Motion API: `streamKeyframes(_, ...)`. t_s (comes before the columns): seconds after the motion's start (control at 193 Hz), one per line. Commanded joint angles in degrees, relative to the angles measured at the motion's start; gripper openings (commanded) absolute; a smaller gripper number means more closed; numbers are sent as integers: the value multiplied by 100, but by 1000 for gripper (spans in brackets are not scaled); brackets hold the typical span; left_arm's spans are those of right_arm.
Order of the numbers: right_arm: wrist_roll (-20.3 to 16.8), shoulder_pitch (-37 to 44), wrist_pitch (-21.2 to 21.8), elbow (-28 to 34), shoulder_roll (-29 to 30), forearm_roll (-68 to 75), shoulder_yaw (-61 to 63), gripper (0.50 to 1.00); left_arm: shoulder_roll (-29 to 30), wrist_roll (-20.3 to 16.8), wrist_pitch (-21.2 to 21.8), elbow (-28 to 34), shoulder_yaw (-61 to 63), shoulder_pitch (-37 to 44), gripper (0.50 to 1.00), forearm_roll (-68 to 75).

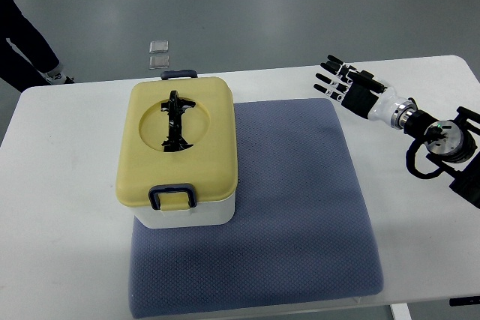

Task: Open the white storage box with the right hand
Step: 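Raise the right hand and open its fingers above the mat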

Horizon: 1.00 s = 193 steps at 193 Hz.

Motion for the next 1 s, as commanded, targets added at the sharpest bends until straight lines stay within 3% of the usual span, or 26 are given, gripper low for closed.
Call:
streamKeyframes(0.0,0,0,-1,0,1,-51,-4,934,0,-10,10,4,8,-6,1000,2)
streamKeyframes(0.995,9,430,-203,-17,-51,-544,-22,932,0,-10,-8,-13,17,-76,1000,2)
